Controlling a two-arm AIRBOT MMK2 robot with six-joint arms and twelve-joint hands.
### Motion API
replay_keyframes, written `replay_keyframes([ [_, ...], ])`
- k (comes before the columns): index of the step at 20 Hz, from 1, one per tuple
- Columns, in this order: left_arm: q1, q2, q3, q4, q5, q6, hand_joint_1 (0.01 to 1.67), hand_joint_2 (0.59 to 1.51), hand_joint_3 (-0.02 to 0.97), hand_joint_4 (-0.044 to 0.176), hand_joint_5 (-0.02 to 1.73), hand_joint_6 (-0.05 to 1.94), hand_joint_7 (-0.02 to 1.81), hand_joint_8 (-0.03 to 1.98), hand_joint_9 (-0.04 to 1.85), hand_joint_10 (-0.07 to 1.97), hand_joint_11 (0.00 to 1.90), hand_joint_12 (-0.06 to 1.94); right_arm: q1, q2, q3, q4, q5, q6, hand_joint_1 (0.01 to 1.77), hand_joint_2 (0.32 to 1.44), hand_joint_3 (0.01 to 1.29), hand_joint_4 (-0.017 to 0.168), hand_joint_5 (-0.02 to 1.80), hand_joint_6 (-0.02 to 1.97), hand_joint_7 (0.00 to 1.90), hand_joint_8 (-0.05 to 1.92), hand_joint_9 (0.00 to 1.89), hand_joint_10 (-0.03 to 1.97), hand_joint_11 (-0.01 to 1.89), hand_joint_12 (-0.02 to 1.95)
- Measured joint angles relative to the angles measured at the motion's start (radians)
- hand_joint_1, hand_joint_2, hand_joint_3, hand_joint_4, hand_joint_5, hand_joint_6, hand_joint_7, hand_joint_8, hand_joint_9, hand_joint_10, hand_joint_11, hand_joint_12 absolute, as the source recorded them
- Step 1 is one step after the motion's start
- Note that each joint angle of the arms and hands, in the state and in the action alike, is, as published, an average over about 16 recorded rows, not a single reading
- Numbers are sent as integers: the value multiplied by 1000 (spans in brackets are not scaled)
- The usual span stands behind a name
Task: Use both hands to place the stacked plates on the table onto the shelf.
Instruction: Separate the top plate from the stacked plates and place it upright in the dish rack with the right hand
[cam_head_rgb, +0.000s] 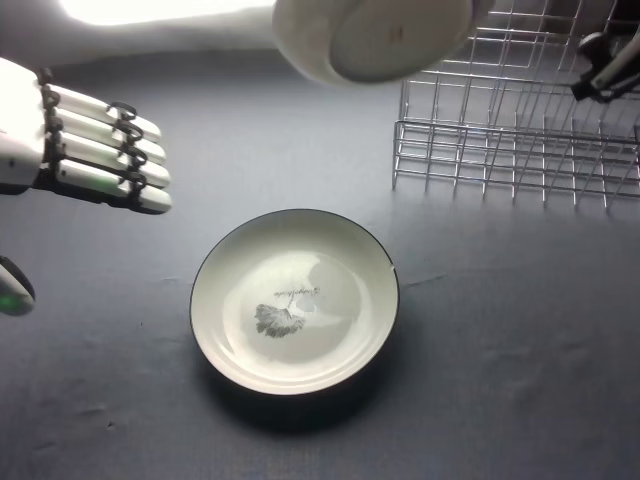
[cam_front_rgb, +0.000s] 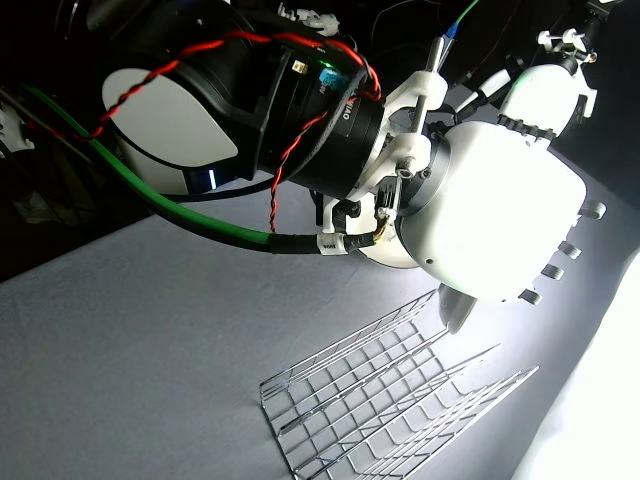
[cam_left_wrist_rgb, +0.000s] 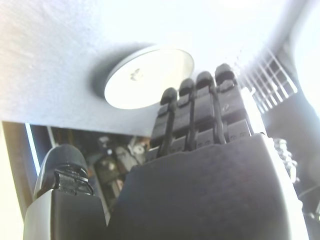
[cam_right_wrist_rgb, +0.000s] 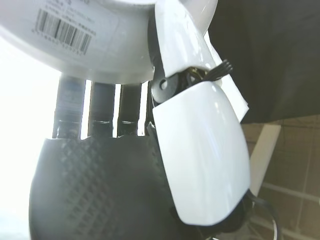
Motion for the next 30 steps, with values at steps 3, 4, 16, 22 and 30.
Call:
replay_keyframes([
  [3, 4, 0, -4, 0, 1, 0, 14, 1081, 7, -2, 58, 9, 55, 7, 32, 6, 31, 10, -3, -2, 6, 7, 23, 0, 1403, 1076, 12, -8, 830, 1083, 889, 1102, 852, 1285, 726, 1540],
  [4, 5, 0, -5, 0, 1, 0, 14, 1082, 7, -2, 59, 9, 54, 6, 31, 6, 30, 10, -5, -2, 8, 10, 31, 0, 1403, 1076, 12, -8, 830, 1083, 888, 1103, 852, 1284, 727, 1536],
  [16, 5, 0, -16, -2, 6, 0, 15, 1084, 6, -2, 52, 10, 46, 6, 23, 7, 19, 10, -37, 24, 29, 9, 62, -2, 1402, 1078, 11, -8, 831, 1086, 878, 1119, 849, 1282, 730, 1510],
  [22, 5, 1, -19, -2, 10, 1, 15, 1085, 6, -2, 54, 9, 50, 6, 28, 7, 20, 10, -72, 63, 25, -43, 66, -1, 1395, 1079, 10, -8, 822, 1115, 858, 1144, 836, 1310, 713, 1533],
  [30, 21, -2, -23, -5, 23, 4, 15, 1086, 6, -2, 66, 9, 63, 7, 36, 7, 26, 10, -139, 108, 29, -161, 97, -1, 1373, 1085, 11, -8, 805, 1166, 859, 1146, 841, 1326, 718, 1545],
])
